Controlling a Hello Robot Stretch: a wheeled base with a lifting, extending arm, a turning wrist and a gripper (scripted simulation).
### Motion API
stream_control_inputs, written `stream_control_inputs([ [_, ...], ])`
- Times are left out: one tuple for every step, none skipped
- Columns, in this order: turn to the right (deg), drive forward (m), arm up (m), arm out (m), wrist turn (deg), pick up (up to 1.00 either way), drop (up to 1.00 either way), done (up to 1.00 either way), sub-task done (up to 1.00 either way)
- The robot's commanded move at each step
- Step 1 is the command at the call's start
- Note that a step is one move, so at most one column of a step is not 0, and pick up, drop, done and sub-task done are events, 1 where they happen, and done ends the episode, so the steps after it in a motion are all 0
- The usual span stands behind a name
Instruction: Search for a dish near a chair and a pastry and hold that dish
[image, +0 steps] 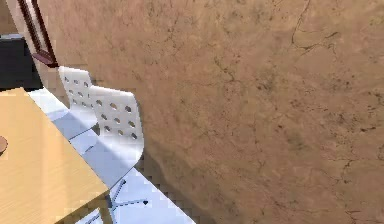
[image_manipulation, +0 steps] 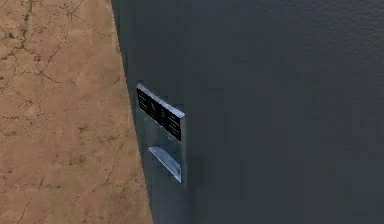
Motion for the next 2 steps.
stream_control_inputs([
  [-12.0, 0.00, 0.00, 0.00, 0.0, 0.00, 0.00, 0.00, 0.00],
  [0.0, 0.70, 0.00, 0.00, 0.0, 0.00, 0.00, 0.00, 0.00],
])
